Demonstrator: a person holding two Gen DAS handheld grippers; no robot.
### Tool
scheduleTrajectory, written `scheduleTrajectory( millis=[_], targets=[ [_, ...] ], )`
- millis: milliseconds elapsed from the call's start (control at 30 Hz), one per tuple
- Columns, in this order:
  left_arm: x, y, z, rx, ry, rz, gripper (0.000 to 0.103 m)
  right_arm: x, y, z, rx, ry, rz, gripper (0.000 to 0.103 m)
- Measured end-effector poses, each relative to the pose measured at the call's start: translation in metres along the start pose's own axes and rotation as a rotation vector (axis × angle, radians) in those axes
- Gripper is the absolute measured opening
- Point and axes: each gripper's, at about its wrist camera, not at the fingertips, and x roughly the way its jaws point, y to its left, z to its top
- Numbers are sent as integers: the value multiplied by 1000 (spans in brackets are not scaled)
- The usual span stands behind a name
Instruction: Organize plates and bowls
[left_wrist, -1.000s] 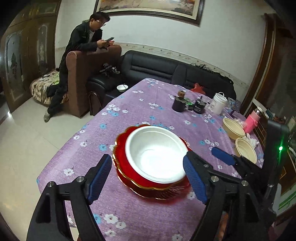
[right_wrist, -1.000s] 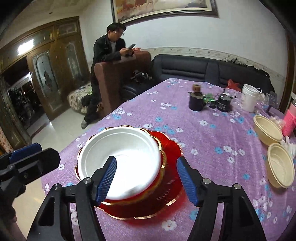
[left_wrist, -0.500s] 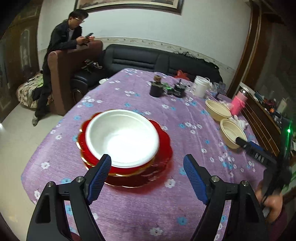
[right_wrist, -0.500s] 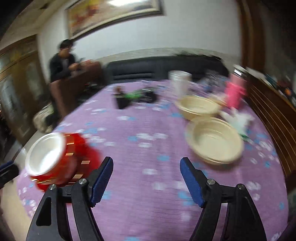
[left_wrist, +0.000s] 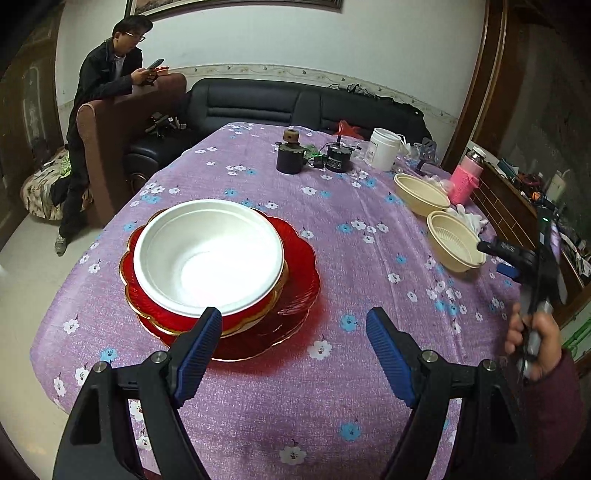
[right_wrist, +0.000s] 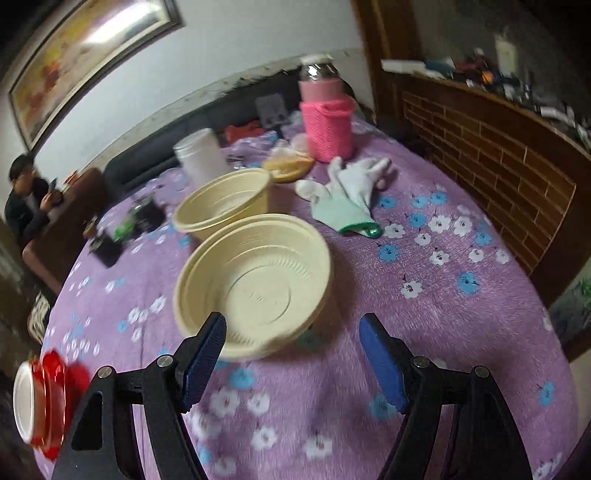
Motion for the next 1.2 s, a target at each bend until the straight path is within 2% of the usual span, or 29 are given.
scheduleTrajectory(
  millis=[167,200,267,367,467,800,900,1033,1100,1200],
  targets=[
    [-3,-2,-2,11,1,9,80,43,-4,9,68,83,-3,76],
    [-3,-2,-2,12,2,11,80,50,-6,9,86,100,4,71],
    [-2,-1,-2,12,6,14,80,62,-10,7,117,137,35,33],
    [1,-1,-1,8,14,12,80,62,-10,3,137,152,84,25],
    [4,-3,-2,7,25,0,80,58,-3,-3,128,195,174,17],
    [13,-14,-8,21,62,-34,80,41,59,-45,-19,354,401,16],
    [15,-15,-10,25,75,-52,80,35,77,-63,-94,383,401,16],
    [19,-22,-14,42,95,-80,80,20,89,-80,-211,347,338,16],
    [23,-27,-16,48,108,-103,80,11,90,-88,-260,330,312,16],
    [32,-37,-19,61,134,-136,80,4,80,-91,-265,329,301,16]
  ],
)
